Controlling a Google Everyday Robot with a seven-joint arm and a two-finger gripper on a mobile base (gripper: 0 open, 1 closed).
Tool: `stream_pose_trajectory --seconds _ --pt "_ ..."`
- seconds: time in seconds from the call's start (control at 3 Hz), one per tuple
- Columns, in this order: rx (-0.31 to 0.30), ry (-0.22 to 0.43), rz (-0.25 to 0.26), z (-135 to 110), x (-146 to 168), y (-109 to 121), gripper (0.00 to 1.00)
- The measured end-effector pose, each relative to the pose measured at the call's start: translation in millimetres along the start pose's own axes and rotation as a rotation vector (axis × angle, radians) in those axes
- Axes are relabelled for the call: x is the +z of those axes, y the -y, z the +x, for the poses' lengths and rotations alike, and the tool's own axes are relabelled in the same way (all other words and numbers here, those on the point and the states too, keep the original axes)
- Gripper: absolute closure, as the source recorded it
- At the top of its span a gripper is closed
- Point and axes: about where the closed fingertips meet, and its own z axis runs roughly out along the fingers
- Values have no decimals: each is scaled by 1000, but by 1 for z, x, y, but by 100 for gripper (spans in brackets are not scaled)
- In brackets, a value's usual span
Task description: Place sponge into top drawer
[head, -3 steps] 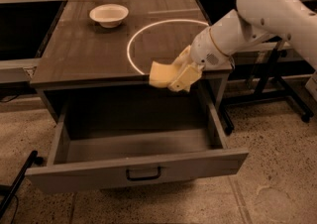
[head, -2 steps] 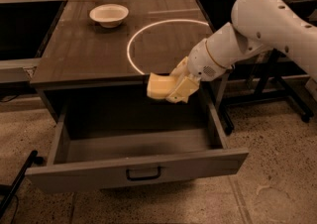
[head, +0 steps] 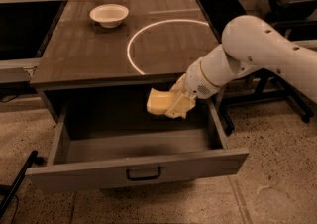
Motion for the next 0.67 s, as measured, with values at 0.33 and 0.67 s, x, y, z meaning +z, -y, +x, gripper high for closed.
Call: stream_pose_trajectory --seconds 0.33,0.67 --pt "50 -8 67 20 23 3 100" --pt "50 -8 67 20 23 3 100"
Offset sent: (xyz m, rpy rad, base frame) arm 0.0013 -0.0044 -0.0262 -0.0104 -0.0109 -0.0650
